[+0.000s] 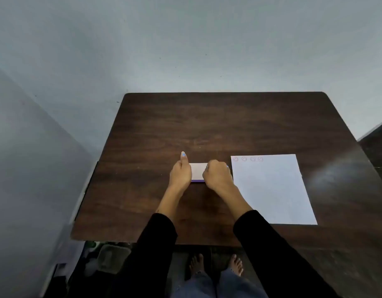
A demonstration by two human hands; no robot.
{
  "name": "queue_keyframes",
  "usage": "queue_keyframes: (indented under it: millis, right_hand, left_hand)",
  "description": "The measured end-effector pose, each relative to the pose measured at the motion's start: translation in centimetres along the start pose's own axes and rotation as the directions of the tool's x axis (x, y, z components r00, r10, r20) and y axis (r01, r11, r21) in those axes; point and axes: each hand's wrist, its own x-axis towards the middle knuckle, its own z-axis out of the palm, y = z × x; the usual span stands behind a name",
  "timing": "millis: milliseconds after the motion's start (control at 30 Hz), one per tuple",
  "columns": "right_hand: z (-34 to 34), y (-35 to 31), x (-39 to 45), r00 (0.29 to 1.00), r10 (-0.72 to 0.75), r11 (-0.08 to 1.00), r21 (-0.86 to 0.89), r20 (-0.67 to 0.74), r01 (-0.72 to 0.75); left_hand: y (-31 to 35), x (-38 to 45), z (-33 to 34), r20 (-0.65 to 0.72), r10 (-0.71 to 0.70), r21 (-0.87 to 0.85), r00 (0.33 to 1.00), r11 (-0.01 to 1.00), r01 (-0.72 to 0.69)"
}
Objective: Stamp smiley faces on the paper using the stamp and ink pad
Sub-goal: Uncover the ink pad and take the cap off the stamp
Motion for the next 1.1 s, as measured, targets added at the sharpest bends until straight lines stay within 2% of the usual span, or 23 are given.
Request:
queue_keyframes:
  millis: [167,367,533,700,833,967,1100]
  right_hand:
    - [1.4,0.5,-0.4,0.997,0.043,0.997,-0.074,0.064,-0.038]
    - [2.2,1.0,-0.3,0.998,0.048,0.998,-0.049,0.051,-0.046]
    - [1.8,0.9,-0.3,0.997,0.033,0.999,-0.040,0.069,-0.031]
    - [1.0,-0.5,-0.6,0.999,-0.028,0.999,-0.029,0.020,0.029]
    - [0.4,-2.9,-0.5,0.991,-0.135,0.990,-0.033,0.008,0.135]
    - [1.7,-5.0,-0.9,0.960,-0.275,0.961,-0.020,0.045,0.276]
    - [4.2,-6.1,-1.3,0.947,-0.293,0.954,-0.025,0.130,0.299]
  left_hand:
    - [-1.4,-0.3,0.5,0.012,-0.001,-0.055,1.000,0.998,0.002]
    - [-2.5,-0.3,1.1,-0.004,-0.055,-0.099,0.998,0.994,0.055]
    - [-2.4,-0.7,1.3,-0.037,-0.046,-0.145,0.998,0.989,0.040]
    - [-1.5,-0.6,0.8,-0.081,-0.016,-0.195,0.997,0.981,0.000]
    - [-0.7,-0.5,-0.9,-0.208,0.005,-0.233,0.978,0.971,-0.054]
    - [-1.7,0.0,-3.2,-0.340,-0.048,-0.249,0.939,0.968,-0.040]
    - [-3.8,0.2,-4.8,-0.379,-0.149,-0.256,0.913,0.965,0.052]
